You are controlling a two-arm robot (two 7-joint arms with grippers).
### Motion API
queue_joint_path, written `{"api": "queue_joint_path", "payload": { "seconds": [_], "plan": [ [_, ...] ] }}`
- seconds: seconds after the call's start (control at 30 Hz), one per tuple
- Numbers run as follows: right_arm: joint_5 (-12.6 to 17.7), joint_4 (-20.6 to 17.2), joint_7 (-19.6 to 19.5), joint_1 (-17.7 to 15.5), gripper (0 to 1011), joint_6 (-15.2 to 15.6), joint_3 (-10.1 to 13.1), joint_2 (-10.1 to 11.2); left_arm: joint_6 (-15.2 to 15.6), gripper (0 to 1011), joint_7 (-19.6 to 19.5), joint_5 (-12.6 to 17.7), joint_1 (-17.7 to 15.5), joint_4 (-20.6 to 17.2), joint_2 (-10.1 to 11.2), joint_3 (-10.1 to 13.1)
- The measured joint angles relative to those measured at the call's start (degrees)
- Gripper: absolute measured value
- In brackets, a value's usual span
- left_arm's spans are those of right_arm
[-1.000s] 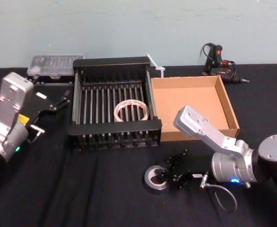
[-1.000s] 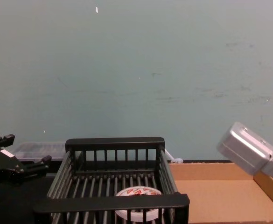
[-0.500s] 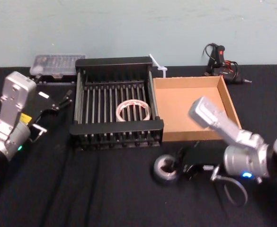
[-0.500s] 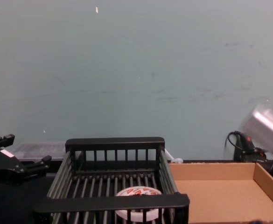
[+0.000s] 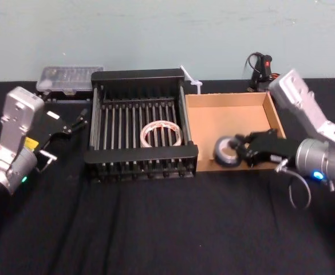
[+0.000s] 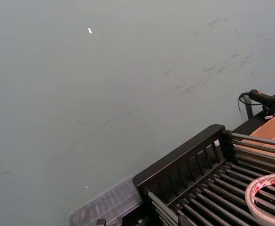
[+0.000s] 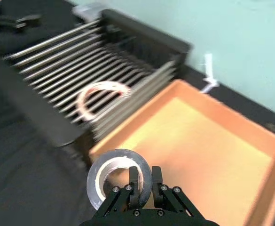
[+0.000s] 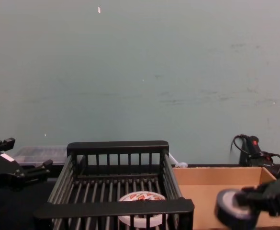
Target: Pick up the white tape and place it into the black box , Pick up the silver tape and place it into the brown box.
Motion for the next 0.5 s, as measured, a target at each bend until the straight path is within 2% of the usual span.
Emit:
{"api": "queue_joint_path", "payload": {
  "seconds": [0.27, 0.5],
  "plan": [
    [-0.98, 3.84, -5.56, 1.92, 174, 1.92, 2.66, -4.22, 0.00, 1001, 0.00, 0.00, 0.00, 0.00, 0.00, 0.00],
    [-1.85, 6.58, -7.39, 3.19, 174, 2.60, 3.83, -6.85, 0.00, 1001, 0.00, 0.00, 0.00, 0.00, 0.00, 0.00]
  ]
}}
